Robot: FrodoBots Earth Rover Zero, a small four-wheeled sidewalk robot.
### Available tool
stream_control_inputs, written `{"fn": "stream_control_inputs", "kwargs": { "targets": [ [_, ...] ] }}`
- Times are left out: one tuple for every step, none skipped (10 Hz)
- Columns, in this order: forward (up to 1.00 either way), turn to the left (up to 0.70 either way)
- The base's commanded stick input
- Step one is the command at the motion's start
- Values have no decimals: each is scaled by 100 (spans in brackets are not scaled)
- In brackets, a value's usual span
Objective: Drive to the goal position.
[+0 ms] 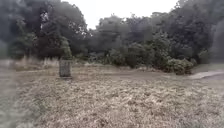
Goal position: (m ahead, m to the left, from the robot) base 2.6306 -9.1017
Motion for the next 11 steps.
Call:
{"fn": "stream_control_inputs", "kwargs": {
  "targets": [
    [45, 27],
    [45, 27],
    [45, 27],
    [0, 42],
    [0, 24],
    [0, 6],
    [0, 0],
    [0, 0],
    [0, 0],
    [0, 0],
    [0, 0]
  ]
}}
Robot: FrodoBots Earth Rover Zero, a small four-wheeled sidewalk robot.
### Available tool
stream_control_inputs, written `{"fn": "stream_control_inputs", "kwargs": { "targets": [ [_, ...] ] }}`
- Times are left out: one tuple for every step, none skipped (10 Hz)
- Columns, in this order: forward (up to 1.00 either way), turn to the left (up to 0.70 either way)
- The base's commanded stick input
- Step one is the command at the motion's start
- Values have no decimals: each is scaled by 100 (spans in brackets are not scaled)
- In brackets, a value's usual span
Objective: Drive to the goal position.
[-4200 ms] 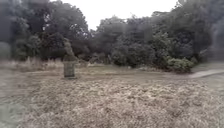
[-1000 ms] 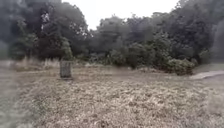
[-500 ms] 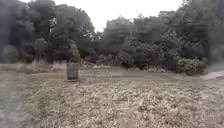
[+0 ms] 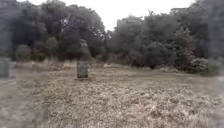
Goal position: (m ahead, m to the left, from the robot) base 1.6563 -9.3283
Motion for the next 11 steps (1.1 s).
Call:
{"fn": "stream_control_inputs", "kwargs": {
  "targets": [
    [0, 0],
    [0, 0],
    [0, 0],
    [0, 0],
    [8, 0],
    [26, 0],
    [43, 0],
    [45, 0],
    [45, 0],
    [45, 0],
    [45, 0]
  ]
}}
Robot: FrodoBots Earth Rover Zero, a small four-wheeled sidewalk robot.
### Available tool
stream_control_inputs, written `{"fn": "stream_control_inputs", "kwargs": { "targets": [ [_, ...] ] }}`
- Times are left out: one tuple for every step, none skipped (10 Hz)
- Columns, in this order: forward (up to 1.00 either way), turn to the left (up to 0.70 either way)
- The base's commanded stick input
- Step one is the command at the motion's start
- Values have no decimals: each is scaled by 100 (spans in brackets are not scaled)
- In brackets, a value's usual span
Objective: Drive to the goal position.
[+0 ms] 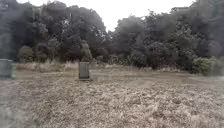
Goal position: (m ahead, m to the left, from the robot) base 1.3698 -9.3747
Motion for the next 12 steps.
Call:
{"fn": "stream_control_inputs", "kwargs": {
  "targets": [
    [45, 0],
    [45, 0],
    [45, 0],
    [45, 0],
    [45, 0],
    [45, 0],
    [45, 0],
    [45, 0],
    [45, 0],
    [45, 0],
    [45, 0],
    [45, 0]
  ]
}}
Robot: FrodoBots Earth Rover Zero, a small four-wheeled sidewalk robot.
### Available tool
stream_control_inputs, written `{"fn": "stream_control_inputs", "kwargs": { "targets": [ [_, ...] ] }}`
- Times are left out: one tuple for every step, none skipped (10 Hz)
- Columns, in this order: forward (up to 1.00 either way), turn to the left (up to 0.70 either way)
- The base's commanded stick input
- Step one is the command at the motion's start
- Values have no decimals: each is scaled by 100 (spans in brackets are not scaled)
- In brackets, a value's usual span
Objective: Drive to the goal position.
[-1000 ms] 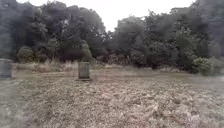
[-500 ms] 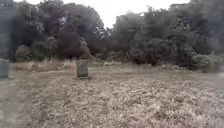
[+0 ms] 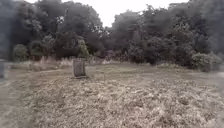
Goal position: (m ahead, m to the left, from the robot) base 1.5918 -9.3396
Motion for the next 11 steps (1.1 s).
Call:
{"fn": "stream_control_inputs", "kwargs": {
  "targets": [
    [45, 0],
    [45, 0],
    [45, 0],
    [45, 0],
    [45, 0],
    [45, 0],
    [45, 0],
    [45, 0],
    [45, 0],
    [45, 0],
    [45, 0]
  ]
}}
